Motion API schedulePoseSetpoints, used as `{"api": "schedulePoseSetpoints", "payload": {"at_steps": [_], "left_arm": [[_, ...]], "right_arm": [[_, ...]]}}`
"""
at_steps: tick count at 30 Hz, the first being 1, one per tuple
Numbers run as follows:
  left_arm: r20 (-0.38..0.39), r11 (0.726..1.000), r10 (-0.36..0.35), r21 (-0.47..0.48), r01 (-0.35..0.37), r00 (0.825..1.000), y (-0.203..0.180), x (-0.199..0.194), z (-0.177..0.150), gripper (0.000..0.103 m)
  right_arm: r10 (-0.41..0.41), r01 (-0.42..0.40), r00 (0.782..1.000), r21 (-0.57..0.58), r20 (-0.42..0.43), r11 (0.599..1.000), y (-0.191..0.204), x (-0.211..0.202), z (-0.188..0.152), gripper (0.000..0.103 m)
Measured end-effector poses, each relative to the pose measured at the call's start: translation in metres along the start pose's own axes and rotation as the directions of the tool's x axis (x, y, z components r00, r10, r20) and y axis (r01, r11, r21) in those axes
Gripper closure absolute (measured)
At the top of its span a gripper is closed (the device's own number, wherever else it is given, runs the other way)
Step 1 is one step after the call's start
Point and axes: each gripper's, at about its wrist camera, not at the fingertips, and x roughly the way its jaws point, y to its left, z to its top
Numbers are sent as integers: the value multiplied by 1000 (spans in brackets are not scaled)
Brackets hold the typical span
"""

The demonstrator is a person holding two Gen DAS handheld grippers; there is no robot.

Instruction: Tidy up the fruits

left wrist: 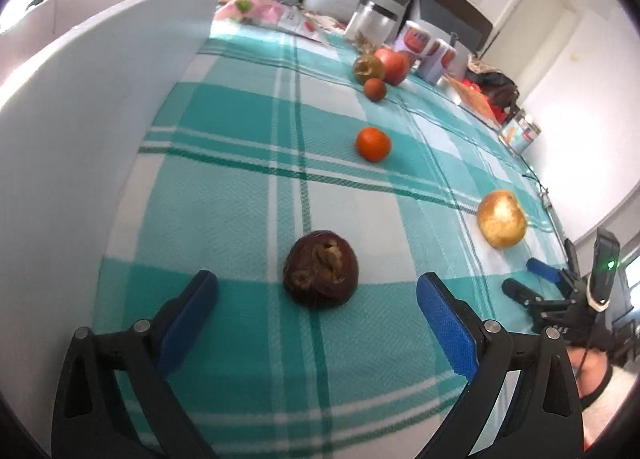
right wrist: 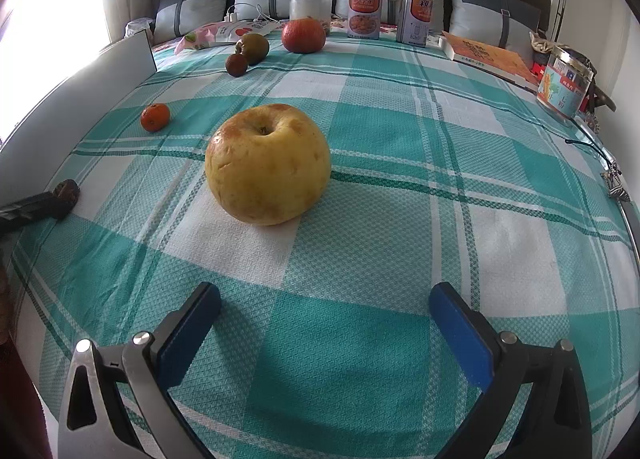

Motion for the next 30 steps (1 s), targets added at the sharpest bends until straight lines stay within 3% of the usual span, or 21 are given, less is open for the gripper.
{"api": "schedulePoseSetpoints", "payload": {"at_steps": [4,5,7,8,10,12,15,17,21,23,26,29,30], "left_arm": [[-23,982,127,146,-123,992,-30,13,3,8],[-27,975,159,163,-153,987,-35,17,2,31],[-20,953,248,185,-240,969,-42,24,2,60],[-19,951,256,183,-249,966,-42,24,2,61],[-30,960,244,149,-237,969,-40,22,3,61],[-58,971,213,120,-205,975,-40,17,3,61],[-82,983,167,84,-160,983,-42,3,4,61],[-74,989,134,68,-129,988,-46,-20,5,61],[-49,999,51,14,-50,998,-46,-76,11,61],[-5,999,34,-7,-34,999,-39,-115,16,61],[81,995,88,-55,-84,993,-9,-165,28,61],[122,973,190,-156,-170,974,45,-193,36,61],[118,958,235,-198,-209,965,67,-198,37,61]], "right_arm": [[1,-1,1000,1,-1,1000,0,0,0,0],[5,-5,1000,0,-4,1000,0,0,1,0],[21,-21,999,7,-41,1000,-1,1,7,0],[46,-44,998,32,-52,999,-3,-1,12,1],[115,-117,993,103,19,988,-7,-15,28,1],[122,-128,991,107,57,986,-3,-21,49,1],[120,-119,992,52,-26,992,13,-1,77,5],[91,-90,986,14,-137,996,22,18,83,36],[82,-78,978,27,-193,997,31,11,88,36],[187,-177,969,69,-164,982,42,-12,93,36],[337,-337,936,25,-101,941,91,-57,114,36],[477,-483,874,-70,-88,873,161,-89,134,36],[526,-535,845,-115,-101,837,198,-99,141,36]]}}
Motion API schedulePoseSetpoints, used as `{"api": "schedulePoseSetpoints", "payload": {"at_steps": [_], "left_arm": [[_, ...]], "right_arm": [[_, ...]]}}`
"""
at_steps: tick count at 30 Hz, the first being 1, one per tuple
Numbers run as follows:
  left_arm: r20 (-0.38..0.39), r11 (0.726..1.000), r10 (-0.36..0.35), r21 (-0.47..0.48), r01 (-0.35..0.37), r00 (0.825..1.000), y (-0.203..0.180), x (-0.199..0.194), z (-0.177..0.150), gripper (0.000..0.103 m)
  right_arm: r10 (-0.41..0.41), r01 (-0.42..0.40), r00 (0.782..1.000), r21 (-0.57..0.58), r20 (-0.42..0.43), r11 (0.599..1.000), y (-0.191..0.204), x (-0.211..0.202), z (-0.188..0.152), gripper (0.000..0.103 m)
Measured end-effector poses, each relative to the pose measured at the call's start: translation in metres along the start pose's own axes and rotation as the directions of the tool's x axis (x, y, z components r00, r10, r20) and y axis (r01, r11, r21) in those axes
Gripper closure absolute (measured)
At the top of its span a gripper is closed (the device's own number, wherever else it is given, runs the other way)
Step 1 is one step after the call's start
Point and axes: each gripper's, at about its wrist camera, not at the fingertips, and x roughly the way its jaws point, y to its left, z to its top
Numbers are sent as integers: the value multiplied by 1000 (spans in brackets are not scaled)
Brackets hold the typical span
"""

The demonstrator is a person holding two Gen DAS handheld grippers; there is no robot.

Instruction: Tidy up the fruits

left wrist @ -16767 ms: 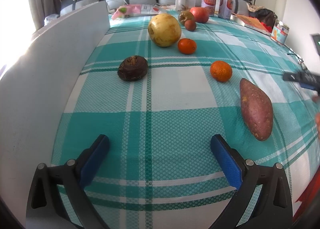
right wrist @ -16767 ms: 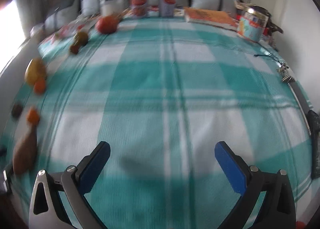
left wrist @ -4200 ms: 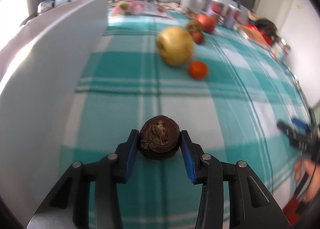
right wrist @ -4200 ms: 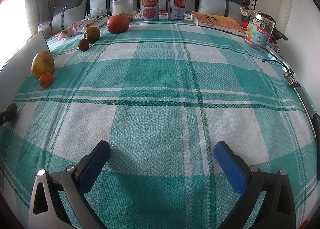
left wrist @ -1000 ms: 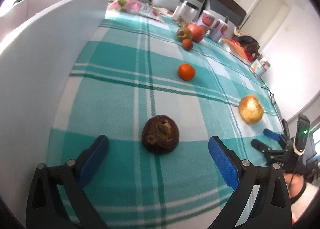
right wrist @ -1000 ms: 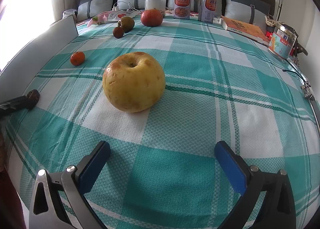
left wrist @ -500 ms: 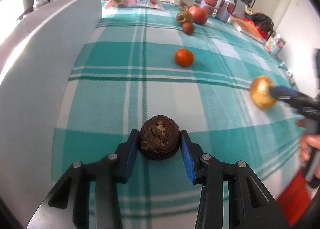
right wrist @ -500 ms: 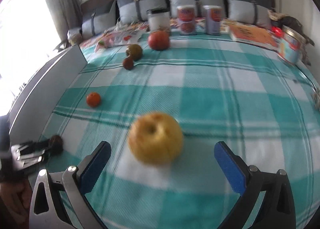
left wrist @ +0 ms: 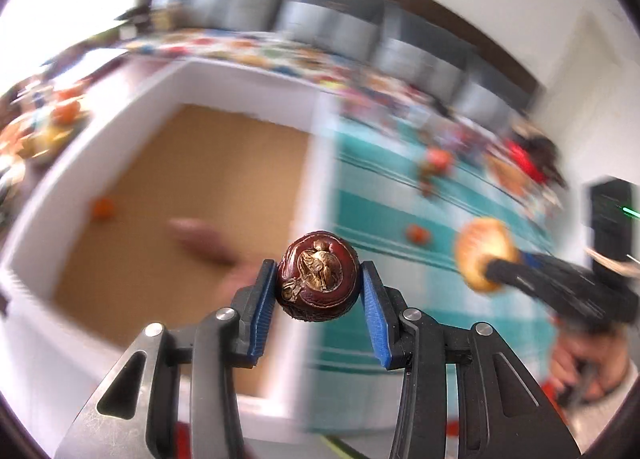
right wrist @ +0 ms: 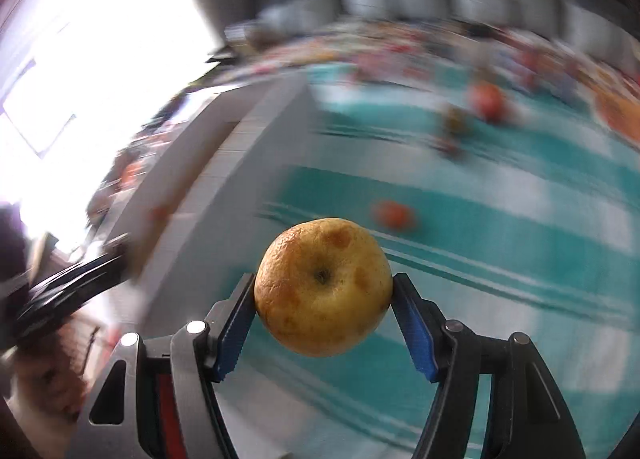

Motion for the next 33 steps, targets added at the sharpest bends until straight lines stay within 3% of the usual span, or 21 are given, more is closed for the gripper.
{"api": "schedulePoseSetpoints", "payload": {"at_steps": [3,5,8,11,12,13,14,15,17,19,21,24,26,28,30,33], "left_arm": [[-37,987,127,-95,-130,991,65,12,5,61],[-75,977,173,-115,-181,982,90,21,4,61],[-128,962,222,-130,-239,967,116,35,-3,60],[-148,950,262,-136,-282,954,126,37,-12,57],[-141,945,277,-137,-296,950,129,35,-14,54],[-128,942,288,-141,-305,949,131,32,-15,43],[-116,940,294,-147,-309,949,131,29,-15,31],[-85,936,304,-161,-314,949,130,21,-14,28],[-20,934,297,-199,-295,955,128,6,-7,18],[48,935,301,-211,-285,952,117,-11,-1,17],[94,945,292,-183,-272,952,99,-20,3,17],[136,969,236,-108,-223,962,54,-21,2,15],[136,982,187,-57,-181,973,24,-12,-1,15],[117,992,126,4,-127,985,-10,2,-8,15],[70,993,69,86,-75,995,-53,25,-21,15],[0,983,31,179,-30,1000,-98,54,-36,15]], "right_arm": [[114,-120,992,-119,-60,986,76,34,18,36],[137,-155,985,-190,-104,970,115,59,22,36],[115,-169,975,-290,-192,942,168,114,22,36],[52,-136,966,-326,-254,935,187,160,15,36],[27,-119,963,-337,-267,934,191,176,12,36],[16,-112,961,-336,-275,935,192,185,10,35],[13,-108,961,-330,-275,938,193,191,10,35],[37,-112,971,-315,-234,943,191,189,13,34],[64,-106,987,-300,-145,948,190,169,21,22],[79,-94,995,-311,-61,946,188,145,27,3],[83,-64,996,-330,45,942,174,109,30,0],[-45,100,986,-347,162,932,143,71,16,0],[-171,238,959,-317,226,918,105,52,1,0],[-315,373,919,-260,239,891,54,42,-20,0],[-447,484,872,-206,199,851,3,37,-41,0],[-543,559,828,-112,141,822,-60,23,-65,0]]}}
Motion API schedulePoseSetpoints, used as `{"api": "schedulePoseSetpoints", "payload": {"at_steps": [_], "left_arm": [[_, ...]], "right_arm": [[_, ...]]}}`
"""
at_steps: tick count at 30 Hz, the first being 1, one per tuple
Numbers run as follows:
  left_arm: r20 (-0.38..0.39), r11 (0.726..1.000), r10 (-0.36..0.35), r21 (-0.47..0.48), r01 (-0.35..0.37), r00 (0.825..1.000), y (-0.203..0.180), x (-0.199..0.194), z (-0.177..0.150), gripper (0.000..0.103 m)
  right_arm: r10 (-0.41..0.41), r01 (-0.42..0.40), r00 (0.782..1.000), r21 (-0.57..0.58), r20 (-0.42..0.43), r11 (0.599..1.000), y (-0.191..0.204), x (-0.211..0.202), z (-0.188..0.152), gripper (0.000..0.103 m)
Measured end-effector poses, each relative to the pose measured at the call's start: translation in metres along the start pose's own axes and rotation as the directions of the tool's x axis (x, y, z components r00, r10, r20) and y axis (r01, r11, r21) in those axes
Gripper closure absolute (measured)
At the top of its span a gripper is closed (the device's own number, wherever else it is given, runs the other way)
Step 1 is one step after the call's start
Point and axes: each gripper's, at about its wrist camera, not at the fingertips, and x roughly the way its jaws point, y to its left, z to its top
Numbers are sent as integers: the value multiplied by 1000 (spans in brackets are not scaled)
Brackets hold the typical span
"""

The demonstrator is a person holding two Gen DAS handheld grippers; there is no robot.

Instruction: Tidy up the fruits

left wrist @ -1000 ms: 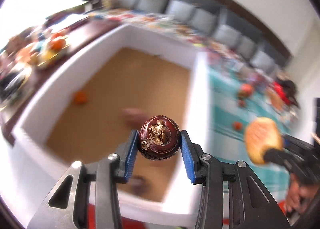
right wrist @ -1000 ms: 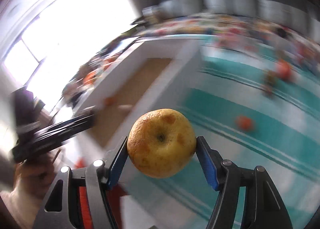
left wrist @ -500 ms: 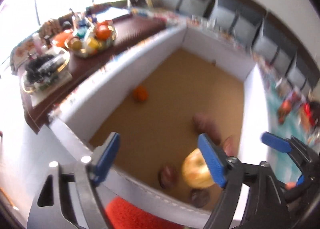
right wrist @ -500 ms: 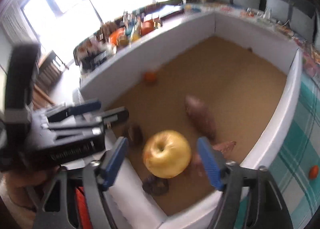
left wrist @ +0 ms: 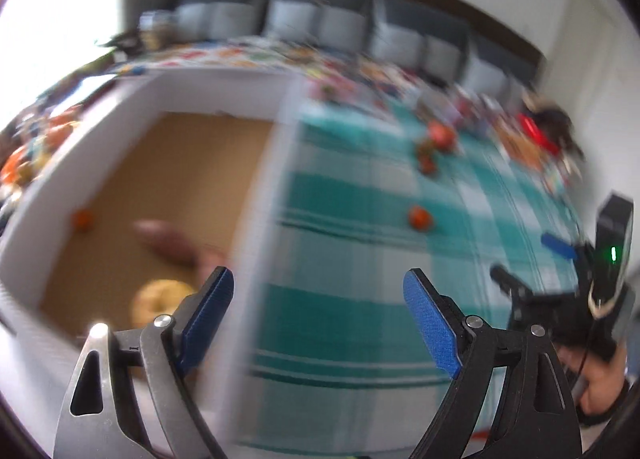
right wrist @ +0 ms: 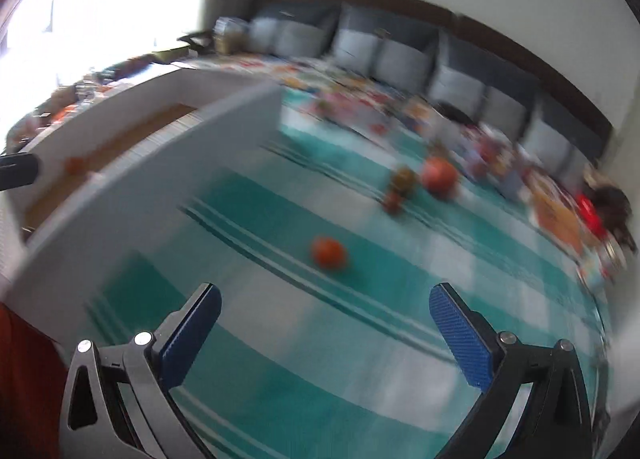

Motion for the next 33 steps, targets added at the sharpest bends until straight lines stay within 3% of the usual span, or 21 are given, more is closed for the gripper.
{"api": "schedulePoseSetpoints", "payload": {"at_steps": [7,12,18,21,26,33], "left_arm": [[-120,990,-36,134,52,992,-79,76,-24,15],[-157,982,-20,182,48,987,-104,117,-33,15],[-129,975,15,223,14,991,-114,153,-36,15],[-69,971,30,237,-13,997,-115,157,-34,7],[-68,976,22,219,-7,997,-111,163,-31,3],[-67,975,44,222,-28,997,-113,165,-32,0]], "right_arm": [[-85,97,993,147,-81,984,-92,9,-40,0],[-104,126,988,201,-114,972,-118,24,-50,0],[-120,151,984,260,-132,954,-138,36,-66,0],[-130,164,982,274,-140,948,-145,47,-69,0],[-133,175,978,284,-160,943,-151,72,-80,0],[-66,118,986,362,-152,925,-163,79,-89,0]]}}
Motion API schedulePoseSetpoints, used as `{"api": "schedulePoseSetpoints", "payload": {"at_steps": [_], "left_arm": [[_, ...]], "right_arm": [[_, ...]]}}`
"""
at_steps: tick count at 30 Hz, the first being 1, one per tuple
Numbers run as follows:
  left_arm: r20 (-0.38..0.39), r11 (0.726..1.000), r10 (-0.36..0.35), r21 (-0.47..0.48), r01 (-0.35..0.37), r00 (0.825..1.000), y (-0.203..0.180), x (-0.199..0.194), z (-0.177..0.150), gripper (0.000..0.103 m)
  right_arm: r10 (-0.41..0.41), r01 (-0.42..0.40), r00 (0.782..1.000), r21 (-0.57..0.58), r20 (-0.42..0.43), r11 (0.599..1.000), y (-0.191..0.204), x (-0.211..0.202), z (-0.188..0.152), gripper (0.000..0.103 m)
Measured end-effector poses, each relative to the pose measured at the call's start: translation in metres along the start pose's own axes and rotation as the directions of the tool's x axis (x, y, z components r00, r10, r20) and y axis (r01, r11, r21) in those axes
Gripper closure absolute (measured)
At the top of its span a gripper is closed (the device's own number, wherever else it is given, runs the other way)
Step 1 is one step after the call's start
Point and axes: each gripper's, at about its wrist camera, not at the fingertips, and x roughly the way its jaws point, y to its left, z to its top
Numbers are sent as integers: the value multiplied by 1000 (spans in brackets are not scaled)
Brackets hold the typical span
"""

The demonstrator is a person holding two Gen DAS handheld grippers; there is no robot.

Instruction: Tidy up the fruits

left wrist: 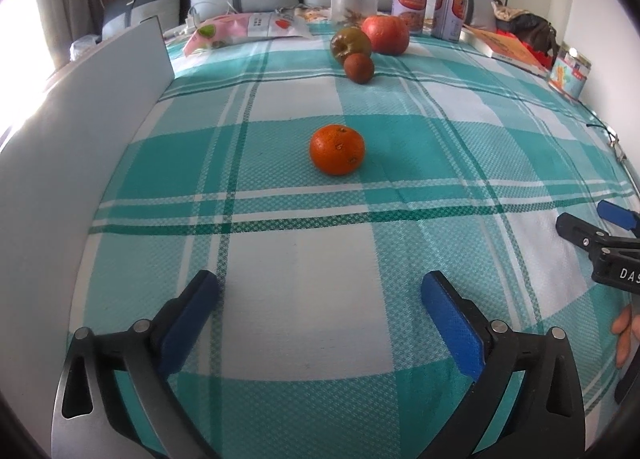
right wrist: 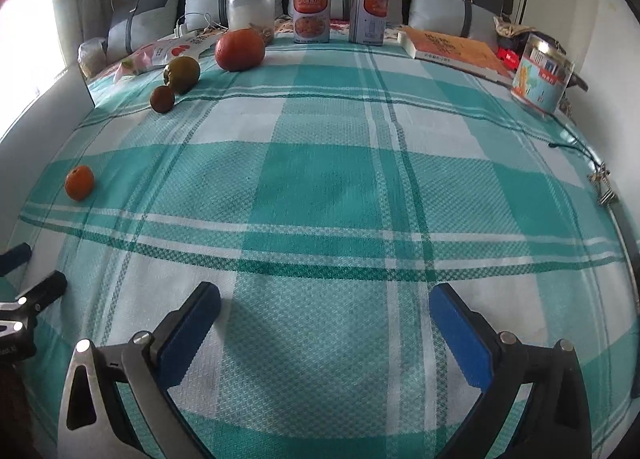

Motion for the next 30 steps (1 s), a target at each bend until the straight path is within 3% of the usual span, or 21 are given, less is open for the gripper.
{"api": "schedulePoseSetpoints", "payload": {"at_steps": [27,30], "left_arm": [[-2,1000,-6,-12,6,1000,0,-4,-5,1],[-60,1000,1,-16,-2,998,-1,-1,1,1]], "right_arm": [[-4,4,1000,0,3,1000,2,0,-1,0],[-4,4,1000,0,3,1000,2,0,-1,0]]}}
